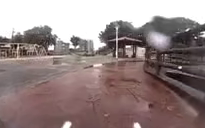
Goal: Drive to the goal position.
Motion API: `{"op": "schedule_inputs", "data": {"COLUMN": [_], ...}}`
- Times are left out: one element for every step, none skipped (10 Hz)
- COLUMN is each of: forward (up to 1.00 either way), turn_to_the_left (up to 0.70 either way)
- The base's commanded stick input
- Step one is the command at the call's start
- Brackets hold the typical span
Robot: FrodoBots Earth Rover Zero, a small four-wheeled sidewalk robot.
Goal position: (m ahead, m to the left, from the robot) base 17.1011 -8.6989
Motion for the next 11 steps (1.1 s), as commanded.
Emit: {"op": "schedule_inputs", "data": {"forward": [0.50, 0.50, 0.50, 0.50, 0.50, 0.50, 0.50, 0.50, 0.50, 0.50, 0.50], "turn_to_the_left": [0.00, 0.00, 0.00, 0.00, 0.00, 0.00, 0.00, 0.00, 0.00, 0.00, 0.00]}}
